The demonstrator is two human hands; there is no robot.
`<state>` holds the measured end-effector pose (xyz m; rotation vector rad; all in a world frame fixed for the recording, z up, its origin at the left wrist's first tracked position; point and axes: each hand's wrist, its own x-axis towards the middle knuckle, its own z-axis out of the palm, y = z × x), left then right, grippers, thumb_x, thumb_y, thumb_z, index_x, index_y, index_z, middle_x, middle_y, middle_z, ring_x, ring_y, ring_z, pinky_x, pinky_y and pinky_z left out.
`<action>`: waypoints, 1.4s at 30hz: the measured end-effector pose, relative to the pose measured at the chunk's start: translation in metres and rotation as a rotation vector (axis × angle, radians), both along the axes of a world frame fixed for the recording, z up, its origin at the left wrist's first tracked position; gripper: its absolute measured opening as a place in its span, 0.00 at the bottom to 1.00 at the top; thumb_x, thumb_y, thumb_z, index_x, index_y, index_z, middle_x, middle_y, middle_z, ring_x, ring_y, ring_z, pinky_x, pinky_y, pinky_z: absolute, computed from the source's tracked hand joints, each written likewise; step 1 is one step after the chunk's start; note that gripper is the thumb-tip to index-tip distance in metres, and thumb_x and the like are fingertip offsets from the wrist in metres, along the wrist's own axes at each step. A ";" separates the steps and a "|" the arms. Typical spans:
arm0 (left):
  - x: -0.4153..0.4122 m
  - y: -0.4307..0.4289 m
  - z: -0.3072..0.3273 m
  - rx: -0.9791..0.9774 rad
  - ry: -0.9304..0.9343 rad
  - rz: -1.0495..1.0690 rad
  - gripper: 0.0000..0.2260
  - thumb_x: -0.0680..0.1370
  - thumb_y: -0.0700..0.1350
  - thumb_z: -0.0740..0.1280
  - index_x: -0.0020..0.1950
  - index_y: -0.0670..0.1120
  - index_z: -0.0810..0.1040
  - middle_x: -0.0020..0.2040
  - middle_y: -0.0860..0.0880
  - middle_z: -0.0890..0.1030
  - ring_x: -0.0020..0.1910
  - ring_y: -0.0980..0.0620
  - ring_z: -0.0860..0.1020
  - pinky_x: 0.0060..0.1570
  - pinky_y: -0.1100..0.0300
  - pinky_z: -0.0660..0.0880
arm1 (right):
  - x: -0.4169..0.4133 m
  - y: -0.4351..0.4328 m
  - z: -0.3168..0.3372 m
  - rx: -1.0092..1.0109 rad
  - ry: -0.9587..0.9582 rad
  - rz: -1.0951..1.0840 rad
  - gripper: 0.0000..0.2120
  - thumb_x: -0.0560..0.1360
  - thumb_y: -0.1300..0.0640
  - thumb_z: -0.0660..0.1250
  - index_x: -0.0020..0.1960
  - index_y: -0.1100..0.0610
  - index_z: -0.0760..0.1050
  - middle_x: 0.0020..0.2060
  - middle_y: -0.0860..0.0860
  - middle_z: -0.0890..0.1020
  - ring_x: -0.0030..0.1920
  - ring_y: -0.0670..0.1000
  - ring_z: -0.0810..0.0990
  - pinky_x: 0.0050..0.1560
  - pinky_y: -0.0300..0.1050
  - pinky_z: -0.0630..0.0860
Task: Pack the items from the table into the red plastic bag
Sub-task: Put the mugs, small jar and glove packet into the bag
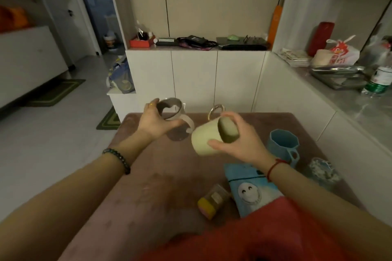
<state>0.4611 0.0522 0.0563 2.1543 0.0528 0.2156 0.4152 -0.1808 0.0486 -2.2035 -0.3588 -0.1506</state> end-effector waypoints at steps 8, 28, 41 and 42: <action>-0.214 0.004 0.128 -0.532 0.081 -0.171 0.17 0.62 0.52 0.76 0.47 0.47 0.79 0.41 0.51 0.84 0.37 0.58 0.82 0.34 0.66 0.79 | -0.132 -0.026 0.140 0.467 0.061 0.061 0.31 0.55 0.38 0.72 0.56 0.46 0.71 0.52 0.46 0.79 0.51 0.48 0.80 0.43 0.44 0.80; -0.355 -0.018 0.039 -0.278 0.157 0.007 0.37 0.68 0.54 0.73 0.71 0.47 0.60 0.63 0.51 0.70 0.64 0.53 0.69 0.65 0.58 0.67 | -0.282 0.023 0.089 1.167 0.599 -0.040 0.15 0.75 0.40 0.57 0.47 0.49 0.75 0.46 0.51 0.81 0.50 0.53 0.77 0.62 0.57 0.65; -0.330 -0.003 0.007 0.337 0.212 -0.307 0.39 0.67 0.57 0.74 0.68 0.45 0.57 0.66 0.48 0.71 0.64 0.51 0.72 0.60 0.60 0.73 | -0.288 -0.012 0.010 0.328 0.271 -0.115 0.25 0.73 0.48 0.66 0.65 0.52 0.62 0.60 0.48 0.72 0.60 0.49 0.72 0.56 0.42 0.69; -0.328 0.000 0.011 0.367 0.280 -0.333 0.39 0.67 0.59 0.72 0.68 0.45 0.57 0.66 0.48 0.71 0.65 0.51 0.72 0.60 0.60 0.73 | -0.289 -0.012 0.008 0.308 0.282 -0.093 0.26 0.72 0.48 0.67 0.66 0.52 0.62 0.59 0.47 0.72 0.59 0.48 0.72 0.55 0.40 0.68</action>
